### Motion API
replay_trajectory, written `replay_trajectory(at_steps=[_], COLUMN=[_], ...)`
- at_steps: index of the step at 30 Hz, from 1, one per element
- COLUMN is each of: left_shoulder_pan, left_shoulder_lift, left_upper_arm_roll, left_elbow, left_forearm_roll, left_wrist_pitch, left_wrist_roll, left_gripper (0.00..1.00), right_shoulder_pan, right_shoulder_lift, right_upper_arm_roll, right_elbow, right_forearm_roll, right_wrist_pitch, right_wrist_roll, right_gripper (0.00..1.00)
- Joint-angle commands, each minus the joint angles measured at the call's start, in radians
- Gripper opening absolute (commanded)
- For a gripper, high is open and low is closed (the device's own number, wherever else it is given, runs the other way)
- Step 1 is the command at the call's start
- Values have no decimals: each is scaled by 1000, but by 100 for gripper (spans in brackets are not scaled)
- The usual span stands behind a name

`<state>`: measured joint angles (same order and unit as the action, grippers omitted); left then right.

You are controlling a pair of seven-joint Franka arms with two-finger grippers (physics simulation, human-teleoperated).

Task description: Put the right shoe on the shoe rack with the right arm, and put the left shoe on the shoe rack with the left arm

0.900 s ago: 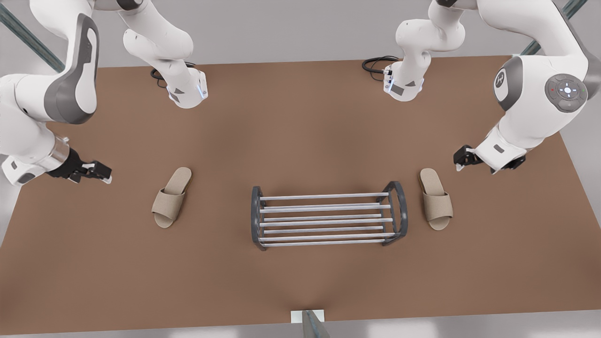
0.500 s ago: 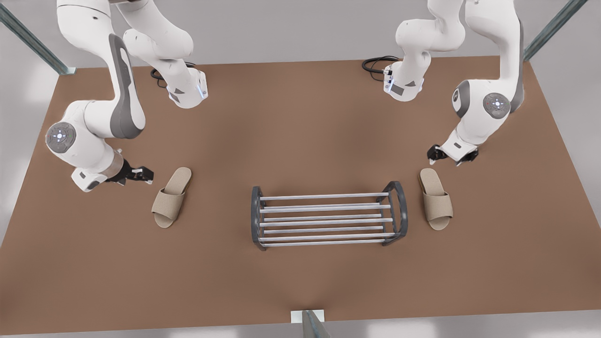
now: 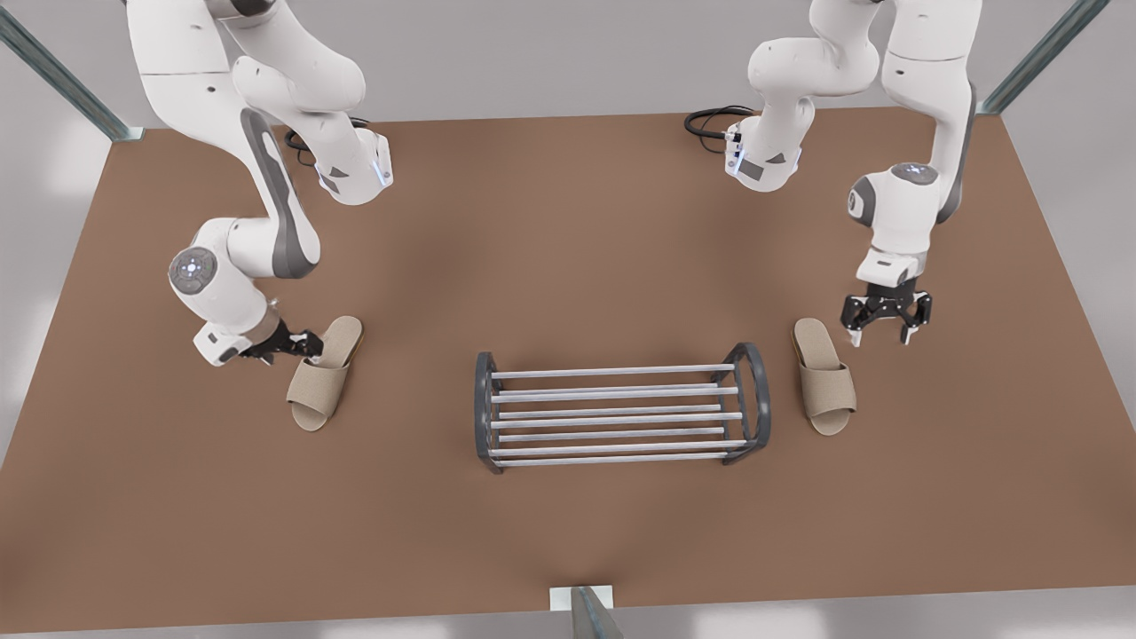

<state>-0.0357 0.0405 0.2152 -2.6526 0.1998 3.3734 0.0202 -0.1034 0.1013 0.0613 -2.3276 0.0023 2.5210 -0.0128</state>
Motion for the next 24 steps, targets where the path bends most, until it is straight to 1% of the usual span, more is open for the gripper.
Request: replay_trajectory(at_steps=[1,3,7,11,13,16,24], left_shoulder_pan=[-98,-98,-98,-98,-98,-98,-92], left_shoulder_lift=[32,65,96,133,153,182,294], left_upper_arm_roll=[1,1,1,32,38,76,87], left_elbow=[0,0,0,0,0,6,72], left_forearm_roll=[24,24,23,26,26,61,50], left_wrist_pitch=[118,116,118,118,118,119,121], left_wrist_roll=[-20,-20,-20,-19,-19,-19,-20], left_gripper=[100,100,100,100,100,100,100], right_shoulder_pan=[-27,-35,-33,-33,-35,-36,-44], right_shoulder_lift=[11,14,-2,-3,0,34,87], right_upper_arm_roll=[0,0,0,0,0,0,-1], right_elbow=[-13,-56,-96,-130,-136,-130,-121], right_forearm_roll=[-4,-4,-4,-4,-4,-5,-48], right_wrist_pitch=[166,208,194,191,191,205,208], right_wrist_roll=[-44,-44,-76,-85,-105,-116,-118], right_gripper=[100,100,100,100,100,100,100])
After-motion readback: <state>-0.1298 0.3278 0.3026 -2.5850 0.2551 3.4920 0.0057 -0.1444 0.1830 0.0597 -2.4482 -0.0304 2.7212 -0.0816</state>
